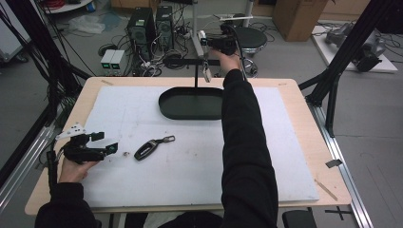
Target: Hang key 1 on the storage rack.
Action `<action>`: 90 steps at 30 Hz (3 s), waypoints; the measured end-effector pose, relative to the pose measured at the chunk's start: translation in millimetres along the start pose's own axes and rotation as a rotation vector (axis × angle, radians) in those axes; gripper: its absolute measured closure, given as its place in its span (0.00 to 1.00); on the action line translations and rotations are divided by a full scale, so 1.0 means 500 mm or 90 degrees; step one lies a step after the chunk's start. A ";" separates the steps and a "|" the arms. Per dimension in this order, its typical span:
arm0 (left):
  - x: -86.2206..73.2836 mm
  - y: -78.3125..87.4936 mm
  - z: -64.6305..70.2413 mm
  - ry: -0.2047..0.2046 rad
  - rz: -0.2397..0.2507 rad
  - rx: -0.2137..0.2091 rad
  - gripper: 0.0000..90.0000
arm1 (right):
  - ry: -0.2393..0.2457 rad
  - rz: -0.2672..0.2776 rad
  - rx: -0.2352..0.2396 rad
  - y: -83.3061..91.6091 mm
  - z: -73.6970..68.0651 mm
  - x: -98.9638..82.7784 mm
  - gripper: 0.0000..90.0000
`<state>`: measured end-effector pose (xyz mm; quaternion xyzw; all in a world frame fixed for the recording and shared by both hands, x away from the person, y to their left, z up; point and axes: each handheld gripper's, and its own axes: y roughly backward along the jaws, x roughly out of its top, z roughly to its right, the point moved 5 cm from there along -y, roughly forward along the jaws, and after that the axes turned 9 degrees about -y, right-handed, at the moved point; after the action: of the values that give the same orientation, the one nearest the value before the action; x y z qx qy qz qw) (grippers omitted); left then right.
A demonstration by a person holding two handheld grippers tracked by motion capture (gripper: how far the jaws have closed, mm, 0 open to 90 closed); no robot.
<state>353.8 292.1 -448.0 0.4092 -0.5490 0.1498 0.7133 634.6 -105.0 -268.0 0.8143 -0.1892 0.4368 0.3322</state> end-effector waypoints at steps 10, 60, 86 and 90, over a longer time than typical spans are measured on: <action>0.001 0.002 0.001 0.002 -0.002 0.002 0.13 | -0.044 -0.033 0.003 0.051 0.014 -0.035 0.11; 0.001 0.005 0.000 0.008 -0.002 0.003 0.13 | 0.105 -0.125 -0.053 0.264 0.026 -0.266 0.01; -0.001 0.004 0.003 0.002 -0.012 0.008 0.13 | 0.077 -0.121 -0.100 0.346 0.065 -0.420 0.01; 0.000 0.004 0.003 0.003 -0.012 0.008 0.13 | 0.069 -0.114 -0.101 0.359 0.065 -0.433 0.01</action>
<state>351.4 292.1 -447.3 0.4185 -0.5424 0.1477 0.7133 427.8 -251.3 -394.7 0.7743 -0.1317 0.4321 0.4432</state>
